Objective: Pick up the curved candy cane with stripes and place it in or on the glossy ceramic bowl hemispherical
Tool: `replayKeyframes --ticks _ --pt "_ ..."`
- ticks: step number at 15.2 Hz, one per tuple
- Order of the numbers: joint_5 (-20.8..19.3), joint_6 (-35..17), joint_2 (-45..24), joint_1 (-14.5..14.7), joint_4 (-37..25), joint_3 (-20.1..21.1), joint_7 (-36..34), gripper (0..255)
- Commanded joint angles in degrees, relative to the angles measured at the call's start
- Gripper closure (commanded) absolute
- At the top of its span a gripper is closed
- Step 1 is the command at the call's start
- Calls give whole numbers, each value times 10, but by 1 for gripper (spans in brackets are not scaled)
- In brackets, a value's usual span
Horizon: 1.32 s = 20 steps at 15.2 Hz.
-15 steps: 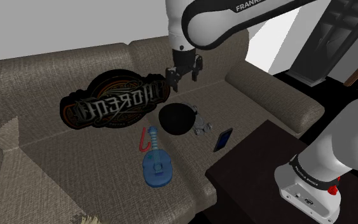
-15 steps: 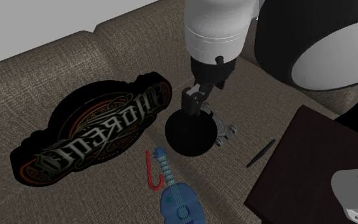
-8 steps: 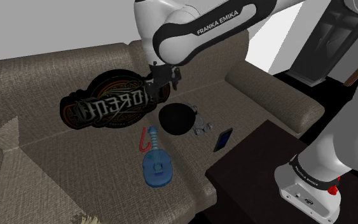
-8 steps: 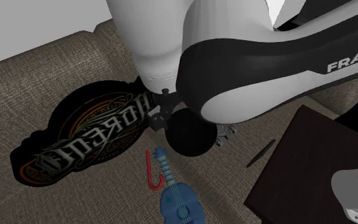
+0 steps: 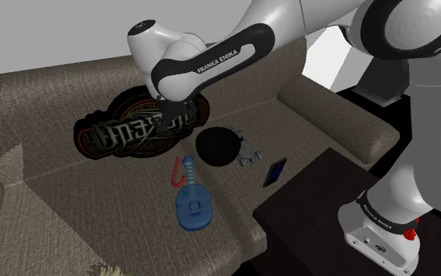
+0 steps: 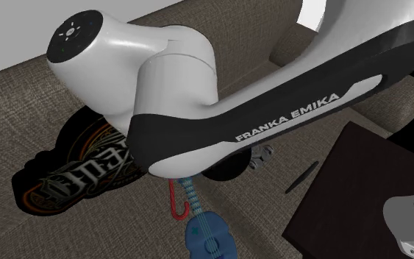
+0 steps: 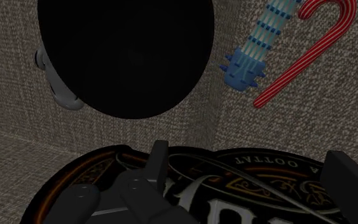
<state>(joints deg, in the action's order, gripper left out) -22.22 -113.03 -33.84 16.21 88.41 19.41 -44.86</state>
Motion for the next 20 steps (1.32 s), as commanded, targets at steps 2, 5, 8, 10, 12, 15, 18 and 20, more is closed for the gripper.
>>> replayKeyframes --ticks 2,5,8,10,12,15,18,20 --pt "-16 18 -71 26 -83 -10 -6 0" --pt "-19 0 -78 24 -73 -13 -9 0" --pt "-23 -18 -86 22 -63 -16 -12 0" --pt "-26 -27 -91 21 -59 -18 -13 0" --pt "-26 -27 -91 21 -59 -18 -13 0" --pt "-26 -27 -91 21 -59 -18 -13 0" --pt "-26 -26 -91 21 -59 -18 -13 255" --pt "-26 -26 -91 21 -59 -18 -13 255"
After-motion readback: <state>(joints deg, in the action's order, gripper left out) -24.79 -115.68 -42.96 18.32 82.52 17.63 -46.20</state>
